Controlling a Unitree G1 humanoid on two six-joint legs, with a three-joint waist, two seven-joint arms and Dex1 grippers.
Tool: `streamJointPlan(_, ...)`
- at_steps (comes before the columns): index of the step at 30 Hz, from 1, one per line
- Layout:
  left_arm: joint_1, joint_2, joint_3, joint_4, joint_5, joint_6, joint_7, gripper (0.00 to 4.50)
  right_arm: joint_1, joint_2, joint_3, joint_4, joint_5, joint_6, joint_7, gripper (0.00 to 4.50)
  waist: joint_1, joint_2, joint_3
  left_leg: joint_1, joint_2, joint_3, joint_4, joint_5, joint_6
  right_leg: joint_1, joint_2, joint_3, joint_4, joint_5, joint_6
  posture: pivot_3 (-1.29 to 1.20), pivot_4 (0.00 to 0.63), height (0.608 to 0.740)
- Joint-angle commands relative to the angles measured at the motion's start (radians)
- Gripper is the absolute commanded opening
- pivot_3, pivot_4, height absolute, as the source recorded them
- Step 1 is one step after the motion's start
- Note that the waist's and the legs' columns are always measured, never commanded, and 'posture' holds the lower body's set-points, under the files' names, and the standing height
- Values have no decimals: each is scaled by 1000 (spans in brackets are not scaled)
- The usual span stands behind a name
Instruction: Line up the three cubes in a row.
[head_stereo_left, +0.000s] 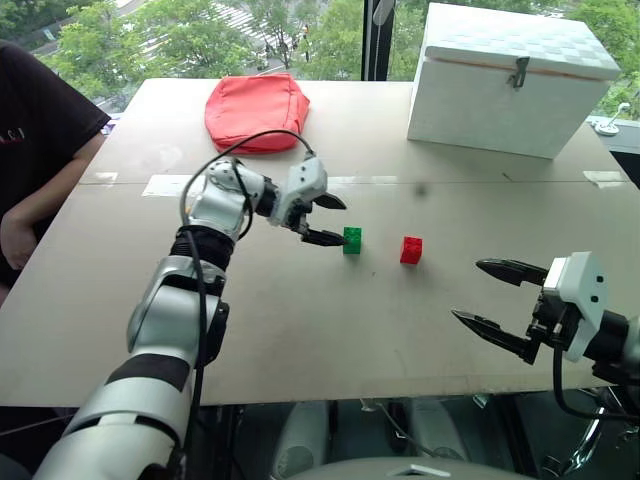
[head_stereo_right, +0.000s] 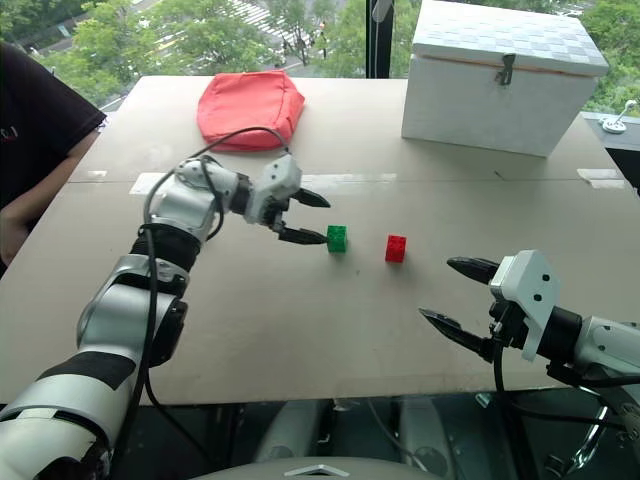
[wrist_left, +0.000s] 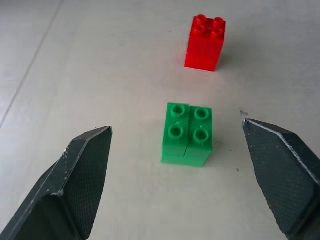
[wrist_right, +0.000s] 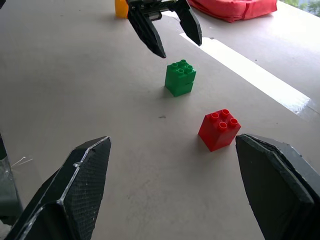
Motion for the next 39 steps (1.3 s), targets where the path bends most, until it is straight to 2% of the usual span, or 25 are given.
streamJointPlan(1,73,89,107,-179,-66,173,79,4262,-29,11,21,3,6,-45,19,4109,-1,0,0,0,0,-1,0,0,0,0,0,0,0,0,0,0,150,740)
streamJointPlan(5,221,179,258,-343,-124,333,239,4262,-74,25,69,31,5,-69,38,4109,-1,0,0,1,0,-1,0,0,0,0,0,1,0,0,0,0,150,740)
streamJointPlan(10,303,263,313,-337,-79,375,415,4262,-140,26,120,84,-8,-84,65,4109,8,0,0,1,0,-3,0,0,0,1,0,-1,1,0,0,0,150,740)
streamJointPlan(15,276,345,249,-163,-22,224,379,4262,-183,24,144,109,-13,-86,75,4109,6,0,-1,1,-1,-3,0,0,0,1,-1,0,0,0,0,0,150,740)
streamJointPlan(18,185,362,192,12,30,131,355,4262,-175,21,140,101,-14,-88,74,4109,7,-1,-1,0,-2,-1,0,0,0,1,-1,-2,0,2,-3,0,150,740)
streamJointPlan(26,8,310,112,354,125,-36,365,4262,-113,10,116,51,-14,-98,77,4109,4,-1,-1,0,-2,4,0,0,0,0,-1,-1,0,1,-2,0,150,740)
streamJointPlan(30,-14,301,89,413,152,-71,344,3082,-100,6,104,43,-14,-100,75,4109,1,-2,-2,0,-2,4,0,0,0,0,-1,-1,0,2,-2,0,150,740)
streamJointPlan(33,-7,306,84,434,166,-120,350,1729,-84,5,97,38,-19,-103,73,4109,2,-2,-2,0,-1,4,0,0,0,0,-1,-1,1,2,-2,0,150,740)
streamJointPlan(39,-16,256,130,357,59,-216,101,1729,-69,8,71,33,-15,-102,63,4109,7,-3,-2,0,-1,4,1,0,0,0,-1,-1,1,2,-3,0,150,740)
